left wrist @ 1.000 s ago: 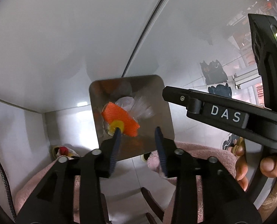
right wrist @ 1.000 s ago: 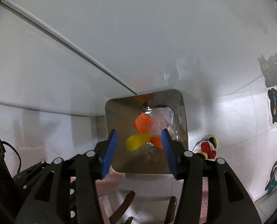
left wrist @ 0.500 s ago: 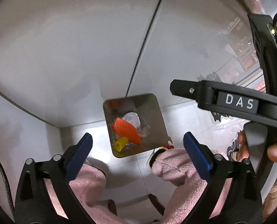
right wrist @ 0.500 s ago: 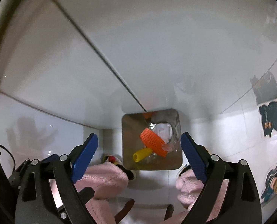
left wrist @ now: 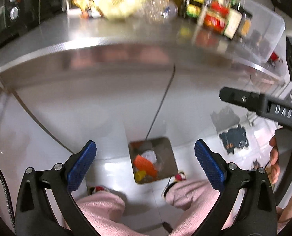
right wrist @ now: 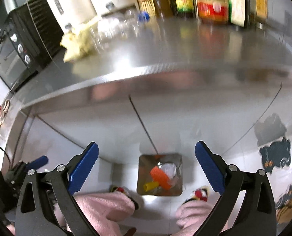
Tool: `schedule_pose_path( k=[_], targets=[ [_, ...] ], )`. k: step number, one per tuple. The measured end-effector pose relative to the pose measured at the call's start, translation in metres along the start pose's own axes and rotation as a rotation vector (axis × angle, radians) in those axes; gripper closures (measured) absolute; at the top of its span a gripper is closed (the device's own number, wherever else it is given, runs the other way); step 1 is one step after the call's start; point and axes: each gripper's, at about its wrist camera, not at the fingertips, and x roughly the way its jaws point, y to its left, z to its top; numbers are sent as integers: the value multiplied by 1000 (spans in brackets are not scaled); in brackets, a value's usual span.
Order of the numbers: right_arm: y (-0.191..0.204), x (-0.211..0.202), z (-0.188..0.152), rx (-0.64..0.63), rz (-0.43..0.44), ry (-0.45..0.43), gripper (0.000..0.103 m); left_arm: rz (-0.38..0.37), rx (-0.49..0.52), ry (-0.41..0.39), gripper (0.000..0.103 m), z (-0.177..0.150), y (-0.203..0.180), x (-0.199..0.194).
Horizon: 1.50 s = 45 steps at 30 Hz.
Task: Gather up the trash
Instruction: 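Raise both open tools back up toward the counter trash, then grasp the crumpled yellow plastic bag with the left tool while the right tool grasps the blue-capped bottle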
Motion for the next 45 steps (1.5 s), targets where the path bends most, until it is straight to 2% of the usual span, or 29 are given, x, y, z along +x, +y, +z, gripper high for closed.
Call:
schedule_pose_path(
  k=[5,9,13,15,19,23,25,29,35,40,45],
  targets=[
    [8,-21,38,-8,-9,-59,4,39,7,-72,8,38,4,-28],
    [7,-26,75,34,25,-77,4,31,-4,-136,8,73,11,-43],
    [13,-23,111,53,18,-104,4,38,-9,-186,9,107,20,-47],
    [14,-19,128,59,11,-110,4,56,16,-201,14,124,20,-43],
    [14,-5,156,97,16,-110,6,65,67,-191,28,150,19,-28],
    [18,10,184,114,4,-109,23,65,106,-184,44,175,14,-13],
    [21,23,199,125,-2,-92,26,65,127,-185,48,188,10,-5],
    [26,46,216,141,-5,-65,33,47,141,-181,50,206,3,7],
    [26,73,233,156,-4,-29,33,38,144,-148,53,226,6,31],
    [27,91,237,161,4,-1,33,28,118,-126,54,231,20,44],
    [32,102,240,140,-27,16,29,4,132,-103,53,225,30,51]
  ],
)
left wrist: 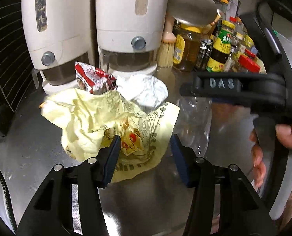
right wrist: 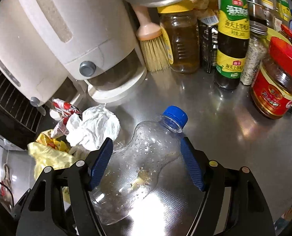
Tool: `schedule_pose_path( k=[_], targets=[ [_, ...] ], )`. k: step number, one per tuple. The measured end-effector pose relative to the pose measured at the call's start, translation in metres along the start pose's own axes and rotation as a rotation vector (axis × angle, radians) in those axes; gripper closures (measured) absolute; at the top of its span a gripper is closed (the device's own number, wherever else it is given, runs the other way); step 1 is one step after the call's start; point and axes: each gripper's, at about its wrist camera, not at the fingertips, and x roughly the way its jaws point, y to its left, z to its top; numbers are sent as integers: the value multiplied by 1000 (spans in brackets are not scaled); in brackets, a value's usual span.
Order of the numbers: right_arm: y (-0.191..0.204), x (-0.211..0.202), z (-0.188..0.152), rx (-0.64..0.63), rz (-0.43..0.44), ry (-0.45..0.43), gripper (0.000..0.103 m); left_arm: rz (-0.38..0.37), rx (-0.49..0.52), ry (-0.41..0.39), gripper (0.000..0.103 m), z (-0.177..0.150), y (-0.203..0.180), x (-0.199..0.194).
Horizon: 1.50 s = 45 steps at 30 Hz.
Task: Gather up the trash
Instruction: 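Grasp the crumpled yellow plastic bag with the left tool while the right tool grasps the blue-capped bottle, then carry the yellow bag and clear bottle down over the bin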
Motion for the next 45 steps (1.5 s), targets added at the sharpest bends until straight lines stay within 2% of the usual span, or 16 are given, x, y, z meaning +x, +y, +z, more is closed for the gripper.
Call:
schedule_pose_path(
  k=[10,16,20,23,28,29,31,32,36,45],
  targets=[
    [-5,3,-4,0,-48,18,27,-32,14,4,51,0,5,4],
    [-3,13,-14,-7,-19,71,20,-35,2,16,52,-5,11,-2],
    [7,26,-26,-56,-22,123,24,-16,2,21,51,-9,16,-4],
    [10,25,-33,-103,-48,106,33,4,4,28,51,-11,18,0],
    [-1,15,-37,-119,-43,89,35,9,0,27,52,-10,17,9],
    [-4,13,-38,-117,-40,82,35,4,-3,26,63,-10,16,11],
    [-12,9,-41,-104,-28,67,36,-4,-12,31,79,-12,16,14],
    [-16,7,-42,-97,-22,62,36,-4,-16,28,81,-13,16,14],
    [-29,-1,-50,-88,-12,58,37,-14,-24,18,88,-15,12,7],
    [-40,-43,-77,-94,7,24,38,6,-11,-13,89,-35,-16,-35]
  ],
)
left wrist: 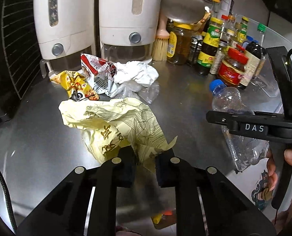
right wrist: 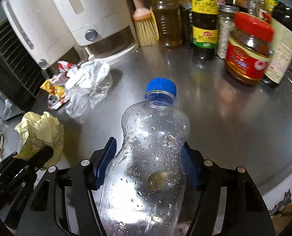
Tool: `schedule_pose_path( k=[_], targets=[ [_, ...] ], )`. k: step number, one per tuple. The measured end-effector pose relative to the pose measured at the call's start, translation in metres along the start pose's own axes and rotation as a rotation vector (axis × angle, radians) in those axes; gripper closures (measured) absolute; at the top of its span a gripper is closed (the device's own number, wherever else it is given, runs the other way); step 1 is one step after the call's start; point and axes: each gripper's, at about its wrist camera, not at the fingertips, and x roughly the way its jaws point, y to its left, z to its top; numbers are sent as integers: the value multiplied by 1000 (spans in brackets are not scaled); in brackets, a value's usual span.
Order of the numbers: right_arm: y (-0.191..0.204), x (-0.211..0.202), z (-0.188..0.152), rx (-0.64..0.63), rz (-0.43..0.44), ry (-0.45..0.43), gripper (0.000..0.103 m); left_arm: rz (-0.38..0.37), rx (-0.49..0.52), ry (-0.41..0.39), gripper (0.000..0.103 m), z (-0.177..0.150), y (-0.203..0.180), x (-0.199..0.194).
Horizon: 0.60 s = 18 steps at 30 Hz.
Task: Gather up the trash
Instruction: 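Carry the yellow bag and clear bottle down over the bin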
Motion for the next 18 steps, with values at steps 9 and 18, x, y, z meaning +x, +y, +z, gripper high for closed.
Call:
schedule_pose_path(
  k=[9,18],
  targets=[
    [2,-77,-34,-21,42,-84,40,-6,10,-73,89,-27,-36,-74],
    [4,-127,-87,-86,82,-138,40,-63,43,-112,89,-75,-81,-123]
  ],
)
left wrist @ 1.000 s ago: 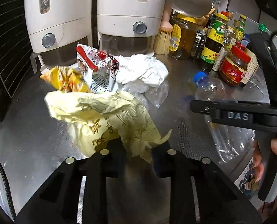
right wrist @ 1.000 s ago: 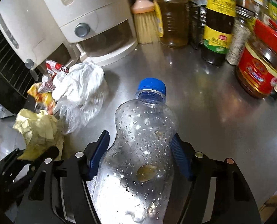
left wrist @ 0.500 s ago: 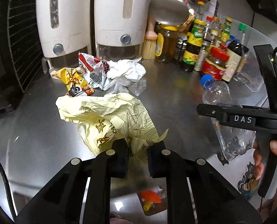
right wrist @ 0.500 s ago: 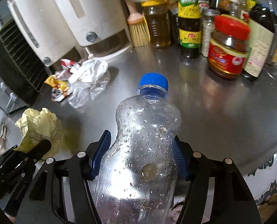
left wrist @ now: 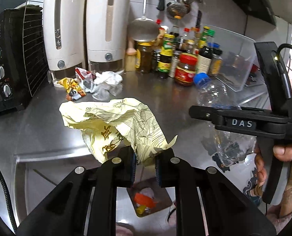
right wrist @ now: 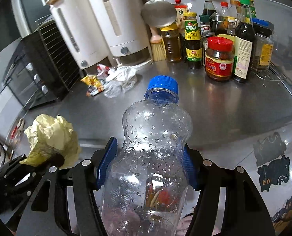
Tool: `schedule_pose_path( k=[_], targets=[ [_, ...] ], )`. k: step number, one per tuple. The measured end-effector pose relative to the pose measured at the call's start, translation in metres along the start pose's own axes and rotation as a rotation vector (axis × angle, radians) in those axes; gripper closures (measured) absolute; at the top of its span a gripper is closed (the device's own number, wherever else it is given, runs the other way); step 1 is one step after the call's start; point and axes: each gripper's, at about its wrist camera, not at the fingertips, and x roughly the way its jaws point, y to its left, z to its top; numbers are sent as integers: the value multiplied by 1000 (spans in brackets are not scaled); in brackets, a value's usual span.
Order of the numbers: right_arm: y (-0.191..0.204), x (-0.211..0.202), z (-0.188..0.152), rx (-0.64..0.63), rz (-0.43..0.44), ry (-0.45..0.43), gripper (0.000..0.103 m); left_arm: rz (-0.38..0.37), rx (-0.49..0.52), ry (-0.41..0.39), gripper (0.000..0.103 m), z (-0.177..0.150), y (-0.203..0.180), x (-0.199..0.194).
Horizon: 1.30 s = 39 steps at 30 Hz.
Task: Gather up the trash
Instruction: 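Carry the yellow bag and clear bottle down over the bin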
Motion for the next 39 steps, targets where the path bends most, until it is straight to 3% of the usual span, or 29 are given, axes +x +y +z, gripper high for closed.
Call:
schedule_pose_path(
  k=[6,12,25,39],
  targets=[
    [0,-10,-43,-30,7,1,40,-38,-10,18,89,-40,-16,-8],
    [-5,11,-89,-51,-27,57,40,-58,-42,88,89,-83,-15,11],
    [-36,102,-161,18,-61,197,40,-78,-108,321,89,-183,6,108],
    [-71,202,-209,108,-86,334,40,-110,-160,526,89,-241,21,211]
  ],
)
